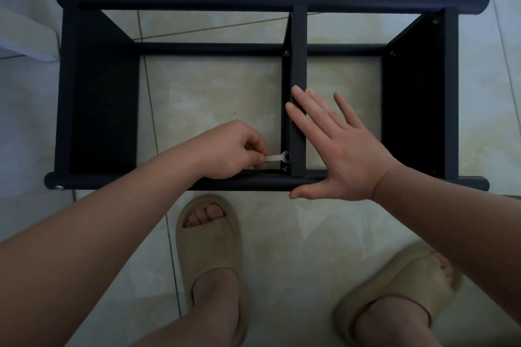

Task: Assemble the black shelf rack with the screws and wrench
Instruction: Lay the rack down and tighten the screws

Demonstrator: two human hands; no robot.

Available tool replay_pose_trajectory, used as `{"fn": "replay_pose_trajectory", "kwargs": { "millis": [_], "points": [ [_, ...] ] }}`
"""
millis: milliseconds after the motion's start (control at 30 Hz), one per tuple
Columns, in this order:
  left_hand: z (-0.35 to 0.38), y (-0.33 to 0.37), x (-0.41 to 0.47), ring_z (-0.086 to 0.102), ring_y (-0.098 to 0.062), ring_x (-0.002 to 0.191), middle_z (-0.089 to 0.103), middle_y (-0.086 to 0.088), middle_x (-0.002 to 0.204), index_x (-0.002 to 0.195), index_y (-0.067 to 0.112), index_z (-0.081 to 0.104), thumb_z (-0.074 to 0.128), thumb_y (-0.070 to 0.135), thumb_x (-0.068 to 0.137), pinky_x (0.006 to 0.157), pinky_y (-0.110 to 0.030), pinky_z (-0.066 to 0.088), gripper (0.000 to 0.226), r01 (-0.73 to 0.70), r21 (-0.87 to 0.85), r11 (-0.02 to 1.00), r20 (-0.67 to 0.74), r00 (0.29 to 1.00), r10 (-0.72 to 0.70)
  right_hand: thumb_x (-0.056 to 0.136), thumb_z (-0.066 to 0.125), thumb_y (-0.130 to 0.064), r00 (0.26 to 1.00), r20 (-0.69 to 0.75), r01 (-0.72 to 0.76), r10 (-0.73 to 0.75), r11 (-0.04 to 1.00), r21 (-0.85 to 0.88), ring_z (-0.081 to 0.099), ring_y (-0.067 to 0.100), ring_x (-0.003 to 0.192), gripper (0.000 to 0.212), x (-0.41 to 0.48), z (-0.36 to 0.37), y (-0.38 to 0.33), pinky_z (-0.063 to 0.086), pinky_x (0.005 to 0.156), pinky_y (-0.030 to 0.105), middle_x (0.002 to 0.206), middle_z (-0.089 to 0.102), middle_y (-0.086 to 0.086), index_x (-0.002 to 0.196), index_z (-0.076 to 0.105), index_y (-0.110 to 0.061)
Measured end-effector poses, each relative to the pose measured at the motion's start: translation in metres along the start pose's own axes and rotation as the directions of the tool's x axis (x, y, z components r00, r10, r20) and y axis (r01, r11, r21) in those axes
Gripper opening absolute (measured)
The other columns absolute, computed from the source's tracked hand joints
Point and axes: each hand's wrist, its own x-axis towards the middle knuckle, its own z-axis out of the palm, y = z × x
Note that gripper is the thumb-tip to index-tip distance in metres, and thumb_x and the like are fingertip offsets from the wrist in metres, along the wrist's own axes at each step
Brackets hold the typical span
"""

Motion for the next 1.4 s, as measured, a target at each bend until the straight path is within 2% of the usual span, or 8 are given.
{"fn": "replay_pose_trajectory", "kwargs": {
  "millis": [167, 233, 300, 400, 633, 833, 1033, 1400],
  "points": [
    [-0.003, 0.005, 0.001, 0.059, 0.004, 0.083, 0.063, 0.021, 0.084, 0.105, 0.026, 0.073, 0.066, 0.023, 0.094, 0.071, -0.009, 0.042, 0.014, -0.096, 0.209, 0.973, -0.1, 0.988, 0.119, 0.075, 0.04, -0.092, 1.0, 0.01, -0.003, 0.003, 1.0, 0.008, -0.004, 0.026, 0.158, 0.126, 0.0, -0.001, -0.001, 0.008, 0.124, 0.06, 0.17, -0.006, 0.01, 0.163, 0.007, -0.008],
    [-0.004, 0.008, 0.002, 0.059, 0.002, 0.084, 0.062, 0.021, 0.085, 0.101, 0.027, 0.073, 0.065, 0.022, 0.093, 0.072, -0.013, 0.045, 0.012, -0.123, 0.225, 0.967, -0.103, 0.984, 0.149, 0.075, 0.04, -0.092, 1.0, 0.012, -0.004, 0.004, 1.0, 0.005, -0.004, 0.026, 0.158, 0.126, 0.0, -0.001, -0.001, 0.007, 0.124, 0.06, 0.17, -0.007, 0.01, 0.163, 0.006, -0.008],
    [-0.004, 0.012, 0.002, 0.063, -0.003, 0.087, 0.067, 0.015, 0.089, 0.094, 0.028, 0.071, 0.068, 0.021, 0.092, 0.078, -0.02, 0.051, 0.008, -0.134, 0.154, 0.979, -0.112, 0.982, 0.152, 0.075, 0.041, -0.092, 1.0, 0.009, -0.003, 0.003, 1.0, 0.008, -0.004, 0.026, 0.158, 0.126, 0.0, -0.001, 0.0, 0.007, 0.125, 0.06, 0.17, -0.007, 0.01, 0.163, 0.007, -0.008],
    [0.0, 0.018, 0.003, 0.065, -0.002, 0.083, 0.07, 0.01, 0.088, 0.086, 0.027, 0.07, 0.07, 0.015, 0.09, 0.079, -0.019, 0.052, 0.013, -0.116, -0.147, 0.982, -0.127, 0.987, 0.098, 0.075, 0.041, -0.092, 1.0, 0.004, 0.0, 0.0, 1.0, 0.01, -0.003, 0.026, 0.158, 0.126, 0.0, -0.001, 0.0, 0.008, 0.124, 0.06, 0.17, -0.005, 0.01, 0.163, 0.008, -0.008],
    [0.011, 0.022, 0.006, 0.072, -0.015, 0.083, 0.073, -0.001, 0.08, 0.092, 0.015, 0.07, 0.065, 0.014, 0.094, 0.072, -0.029, 0.05, 0.005, 0.147, -0.644, 0.751, 0.009, 0.983, -0.184, 0.075, 0.042, -0.092, 1.0, 0.005, 0.001, -0.001, 1.0, 0.013, -0.004, 0.026, 0.158, 0.126, 0.0, 0.0, 0.0, 0.008, 0.124, 0.06, 0.17, -0.006, 0.01, 0.163, 0.007, -0.008],
    [0.011, 0.024, 0.012, 0.071, -0.011, 0.074, 0.076, 0.0, 0.088, 0.099, 0.017, 0.069, 0.063, 0.023, 0.096, 0.071, -0.028, 0.048, 0.009, 0.153, -0.718, 0.679, -0.087, 0.948, -0.305, 0.075, 0.043, -0.092, 1.0, 0.019, -0.006, 0.006, 1.0, 0.012, -0.005, 0.026, 0.158, 0.126, 0.001, -0.001, -0.001, 0.006, 0.125, 0.059, 0.17, -0.006, 0.01, 0.163, 0.007, -0.008],
    [0.011, 0.027, 0.015, 0.071, -0.011, 0.074, 0.077, 0.002, 0.085, 0.099, 0.019, 0.069, 0.06, 0.025, 0.098, 0.069, -0.028, 0.048, 0.011, 0.155, -0.768, 0.621, -0.037, 0.958, -0.285, 0.075, 0.042, -0.092, 1.0, 0.022, -0.006, 0.006, 1.0, 0.014, -0.004, 0.026, 0.158, 0.126, 0.0, -0.003, -0.001, 0.007, 0.124, 0.059, 0.17, -0.006, 0.01, 0.163, 0.007, -0.008],
    [0.011, 0.026, 0.012, 0.072, -0.012, 0.08, 0.077, 0.003, 0.085, 0.102, 0.016, 0.07, 0.061, 0.028, 0.097, 0.075, -0.03, 0.049, 0.016, 0.2, -0.682, 0.703, 0.0, 0.962, -0.274, 0.075, 0.041, -0.092, 1.0, 0.009, -0.005, 0.005, 1.0, 0.013, -0.003, 0.026, 0.158, 0.126, 0.0, -0.001, -0.001, 0.007, 0.125, 0.059, 0.17, -0.004, 0.01, 0.163, 0.008, -0.008]
  ]
}}
